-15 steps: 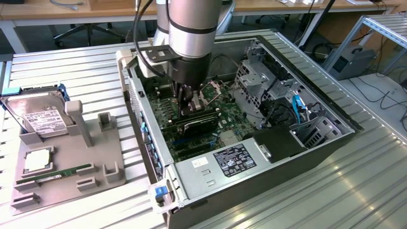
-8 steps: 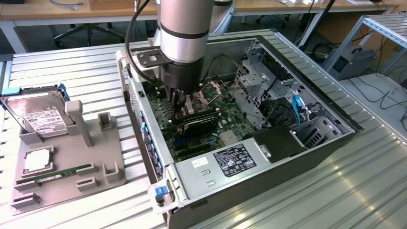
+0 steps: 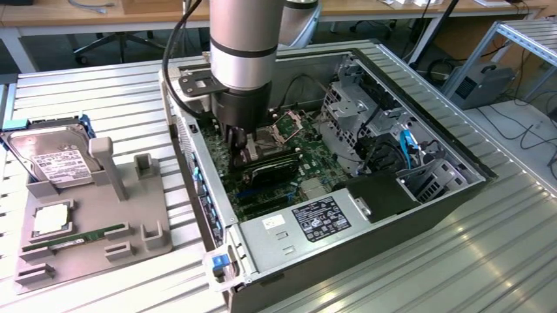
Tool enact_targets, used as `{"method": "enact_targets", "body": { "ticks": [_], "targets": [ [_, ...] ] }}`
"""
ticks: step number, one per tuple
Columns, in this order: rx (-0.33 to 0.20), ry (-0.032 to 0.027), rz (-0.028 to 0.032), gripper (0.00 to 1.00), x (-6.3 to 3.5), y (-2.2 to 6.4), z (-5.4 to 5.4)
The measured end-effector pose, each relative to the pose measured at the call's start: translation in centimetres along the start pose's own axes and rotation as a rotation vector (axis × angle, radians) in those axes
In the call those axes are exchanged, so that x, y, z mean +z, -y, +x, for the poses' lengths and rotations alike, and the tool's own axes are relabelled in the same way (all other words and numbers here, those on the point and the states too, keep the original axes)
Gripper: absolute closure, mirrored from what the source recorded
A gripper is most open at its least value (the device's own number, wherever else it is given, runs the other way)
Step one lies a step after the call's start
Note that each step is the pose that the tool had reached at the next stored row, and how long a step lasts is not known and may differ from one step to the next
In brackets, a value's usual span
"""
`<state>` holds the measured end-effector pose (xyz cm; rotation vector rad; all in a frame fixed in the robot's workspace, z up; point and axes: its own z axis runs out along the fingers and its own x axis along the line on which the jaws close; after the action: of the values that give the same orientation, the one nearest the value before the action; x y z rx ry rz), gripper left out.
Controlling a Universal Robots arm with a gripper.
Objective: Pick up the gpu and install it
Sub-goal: 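Press down on the gpu until it lock into place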
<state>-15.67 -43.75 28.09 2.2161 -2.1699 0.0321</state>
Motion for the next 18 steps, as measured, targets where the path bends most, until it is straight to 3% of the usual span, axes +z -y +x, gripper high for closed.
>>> {"method": "enact_targets", "body": {
  "ticks": [18],
  "targets": [
    [0.0,-0.0002,-0.0002,0.89,0.46,-0.01,-0.21]
  ]
}}
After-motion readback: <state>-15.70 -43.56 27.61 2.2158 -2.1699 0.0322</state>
